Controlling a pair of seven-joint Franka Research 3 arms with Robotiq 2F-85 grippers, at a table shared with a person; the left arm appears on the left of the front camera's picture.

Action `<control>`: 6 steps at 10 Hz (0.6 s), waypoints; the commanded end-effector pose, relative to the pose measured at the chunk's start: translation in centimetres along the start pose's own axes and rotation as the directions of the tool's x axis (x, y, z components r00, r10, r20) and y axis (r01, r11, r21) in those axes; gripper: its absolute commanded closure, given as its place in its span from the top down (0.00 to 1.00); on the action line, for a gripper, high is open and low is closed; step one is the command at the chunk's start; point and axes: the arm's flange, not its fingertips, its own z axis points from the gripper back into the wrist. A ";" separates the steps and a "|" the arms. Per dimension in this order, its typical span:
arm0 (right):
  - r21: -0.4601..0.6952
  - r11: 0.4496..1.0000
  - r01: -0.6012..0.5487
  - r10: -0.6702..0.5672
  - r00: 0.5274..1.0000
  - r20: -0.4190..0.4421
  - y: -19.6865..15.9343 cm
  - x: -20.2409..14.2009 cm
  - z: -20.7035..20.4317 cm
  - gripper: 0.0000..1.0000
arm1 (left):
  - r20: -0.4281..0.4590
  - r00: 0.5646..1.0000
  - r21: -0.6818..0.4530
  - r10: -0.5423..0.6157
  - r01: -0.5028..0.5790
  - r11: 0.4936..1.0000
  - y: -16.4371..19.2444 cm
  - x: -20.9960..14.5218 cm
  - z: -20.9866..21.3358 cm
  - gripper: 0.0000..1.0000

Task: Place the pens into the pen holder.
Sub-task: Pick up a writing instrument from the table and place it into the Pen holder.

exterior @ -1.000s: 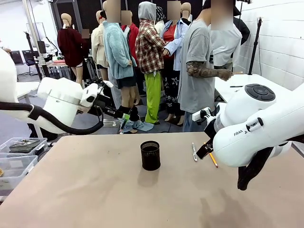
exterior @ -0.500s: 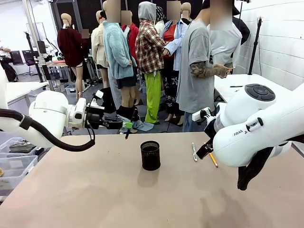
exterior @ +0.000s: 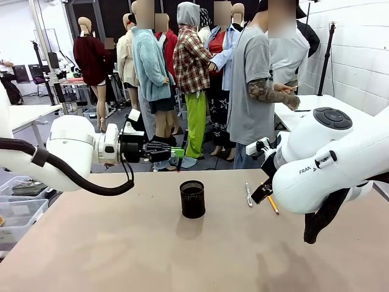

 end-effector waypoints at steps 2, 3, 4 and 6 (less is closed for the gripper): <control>0.001 1.000 0.000 0.000 1.000 -0.001 0.0 0.0 0.0 1.00 | -0.058 0.998 -0.010 0.015 -0.016 1.000 1.5 -2.4 -2.7 0.00; 0.001 1.000 0.000 0.000 1.000 -0.001 0.0 0.0 0.0 1.00 | -0.076 0.997 0.001 0.022 -0.022 1.000 1.9 -2.8 -3.4 0.00; 0.001 1.000 0.000 0.000 1.000 -0.001 0.0 0.0 0.0 1.00 | -0.103 0.994 0.011 0.036 -0.035 0.999 3.1 -3.4 -3.9 0.00; 0.001 1.000 0.000 0.000 1.000 -0.001 0.0 0.0 0.0 1.00 | -0.123 0.990 0.027 0.071 -0.069 0.997 5.0 -4.0 -4.8 0.00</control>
